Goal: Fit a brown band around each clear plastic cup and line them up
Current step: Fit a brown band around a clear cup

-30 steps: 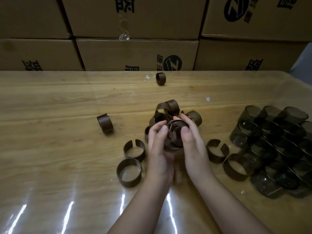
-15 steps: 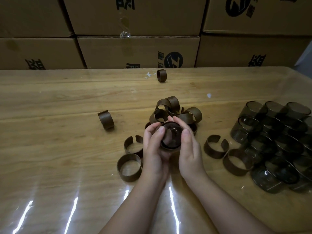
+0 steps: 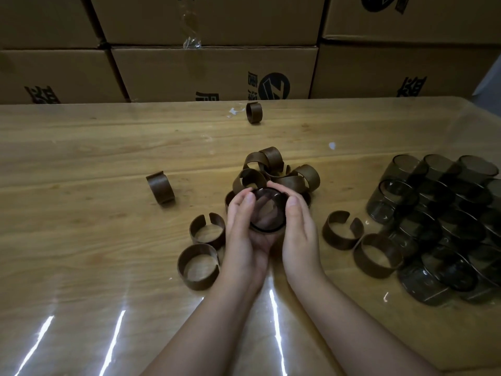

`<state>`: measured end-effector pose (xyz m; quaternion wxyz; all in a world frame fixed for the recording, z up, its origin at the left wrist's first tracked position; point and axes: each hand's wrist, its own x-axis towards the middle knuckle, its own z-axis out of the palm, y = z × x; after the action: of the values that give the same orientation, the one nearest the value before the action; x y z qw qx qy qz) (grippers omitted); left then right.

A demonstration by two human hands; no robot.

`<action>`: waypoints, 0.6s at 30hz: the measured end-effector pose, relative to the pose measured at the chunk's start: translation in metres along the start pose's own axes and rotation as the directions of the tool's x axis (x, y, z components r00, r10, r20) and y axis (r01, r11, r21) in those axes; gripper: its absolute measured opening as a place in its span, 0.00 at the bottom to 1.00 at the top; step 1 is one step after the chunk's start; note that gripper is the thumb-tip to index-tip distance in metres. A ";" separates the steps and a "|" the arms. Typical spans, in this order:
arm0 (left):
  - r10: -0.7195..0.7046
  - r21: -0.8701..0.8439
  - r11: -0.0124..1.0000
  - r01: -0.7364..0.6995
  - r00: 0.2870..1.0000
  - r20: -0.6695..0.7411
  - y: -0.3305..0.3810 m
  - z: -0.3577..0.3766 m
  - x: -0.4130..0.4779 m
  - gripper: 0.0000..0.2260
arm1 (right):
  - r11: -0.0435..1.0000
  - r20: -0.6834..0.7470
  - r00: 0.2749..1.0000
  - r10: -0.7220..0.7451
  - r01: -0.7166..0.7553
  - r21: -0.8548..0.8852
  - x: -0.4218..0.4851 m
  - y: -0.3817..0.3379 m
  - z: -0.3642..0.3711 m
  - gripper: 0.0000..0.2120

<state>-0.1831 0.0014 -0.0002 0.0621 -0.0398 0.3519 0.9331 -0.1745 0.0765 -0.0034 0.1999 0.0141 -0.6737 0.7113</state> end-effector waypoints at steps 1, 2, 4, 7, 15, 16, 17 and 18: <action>-0.016 -0.014 1.000 0.016 1.000 0.011 0.001 0.000 0.000 0.33 | 1.000 -0.020 1.000 -0.013 0.012 -0.018 0.000 0.000 0.001 0.17; -0.030 -0.022 0.999 0.031 0.999 0.029 0.002 -0.001 -0.001 0.35 | 0.999 -0.034 0.999 -0.035 0.033 -0.041 0.000 -0.001 0.002 0.16; -0.047 -0.010 0.999 0.048 0.995 0.083 0.003 -0.003 0.000 0.32 | 0.998 -0.026 0.998 -0.052 0.051 -0.033 -0.001 -0.002 0.004 0.20; -0.049 0.005 0.999 0.049 0.994 0.098 0.005 -0.005 0.001 0.30 | 0.993 0.063 0.997 0.049 -0.055 0.101 -0.002 0.000 0.005 0.28; -0.015 0.002 1.000 0.015 0.994 0.111 0.007 -0.004 -0.001 0.27 | 0.941 0.189 0.965 0.183 -0.228 0.250 0.005 0.003 -0.004 0.31; -0.020 0.006 1.000 0.020 0.993 0.116 0.007 -0.004 -0.001 0.27 | 0.937 0.182 0.966 0.183 -0.227 0.265 0.004 0.004 -0.004 0.30; -0.025 0.008 1.000 0.024 0.992 0.121 0.007 -0.003 -0.002 0.27 | 0.933 0.174 0.967 0.184 -0.228 0.279 0.004 0.003 -0.005 0.29; -0.029 0.005 1.000 0.029 0.992 0.125 0.007 -0.003 -0.002 0.25 | 0.929 0.167 0.968 0.187 -0.230 0.291 0.004 0.003 -0.005 0.29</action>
<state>-0.1823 -0.0059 0.0018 0.0976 0.0139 0.3484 0.9321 -0.1776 0.0820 -0.0054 0.0719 0.0220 -0.5644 0.8220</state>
